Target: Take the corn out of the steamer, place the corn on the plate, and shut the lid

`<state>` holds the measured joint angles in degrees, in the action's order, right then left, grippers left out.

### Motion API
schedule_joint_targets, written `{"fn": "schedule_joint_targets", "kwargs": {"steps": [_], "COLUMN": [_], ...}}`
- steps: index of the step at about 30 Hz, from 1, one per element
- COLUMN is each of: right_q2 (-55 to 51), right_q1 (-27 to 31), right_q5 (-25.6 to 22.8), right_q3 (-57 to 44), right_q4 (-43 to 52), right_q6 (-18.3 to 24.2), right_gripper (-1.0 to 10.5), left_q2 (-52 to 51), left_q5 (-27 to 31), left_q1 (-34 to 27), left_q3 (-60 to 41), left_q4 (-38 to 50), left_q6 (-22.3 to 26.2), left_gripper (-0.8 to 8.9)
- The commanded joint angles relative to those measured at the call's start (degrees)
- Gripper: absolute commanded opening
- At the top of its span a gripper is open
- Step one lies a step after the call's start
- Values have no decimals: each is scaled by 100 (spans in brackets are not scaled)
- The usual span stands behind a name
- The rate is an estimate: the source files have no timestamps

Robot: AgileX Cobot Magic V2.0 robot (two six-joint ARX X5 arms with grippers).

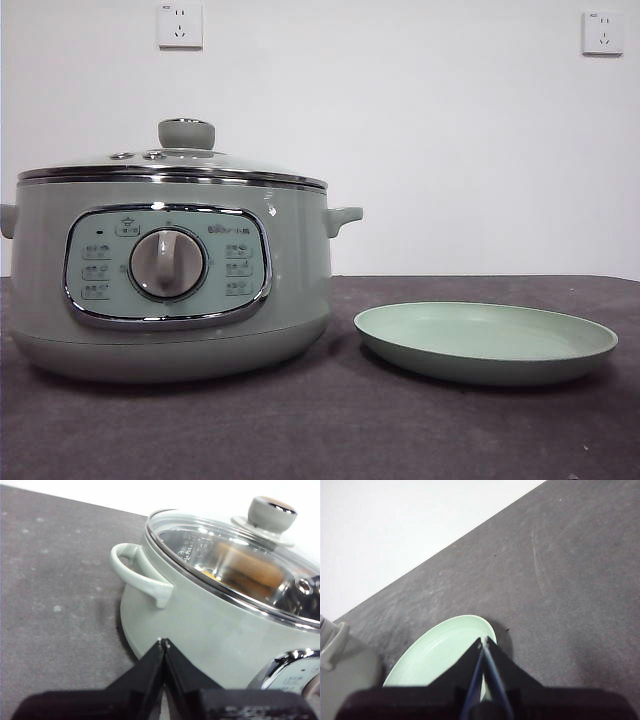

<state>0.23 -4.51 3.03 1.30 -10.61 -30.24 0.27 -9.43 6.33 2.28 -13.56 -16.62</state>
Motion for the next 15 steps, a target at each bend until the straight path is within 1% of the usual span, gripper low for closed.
{"fn": "schedule_joint_targets", "kwargs": {"steps": [1, 4, 10, 15], "right_q2": [2, 103, 474, 1056], "right_q1": [0, 0, 0, 0], "right_q5": [107, 278, 710, 761], "right_q3": [-46, 175, 787, 1615], "right_q4": [-50, -431, -785, -990], "right_q6": [-116, -63, 201, 706], "right_gripper": [-4, -4, -4, -3], "left_q2": [-17, -17, 13, 433], "left_q5": [-157, -306, -273, -269], "left_q1": [-17, -17, -20, -20], "left_q3": [-28, 210, 1062, 1941], "left_q4": [48, -26, -400, -820], "left_q6": [-184, -186, -181, -146], "left_gripper": [-6, -7, -8, -8]}}
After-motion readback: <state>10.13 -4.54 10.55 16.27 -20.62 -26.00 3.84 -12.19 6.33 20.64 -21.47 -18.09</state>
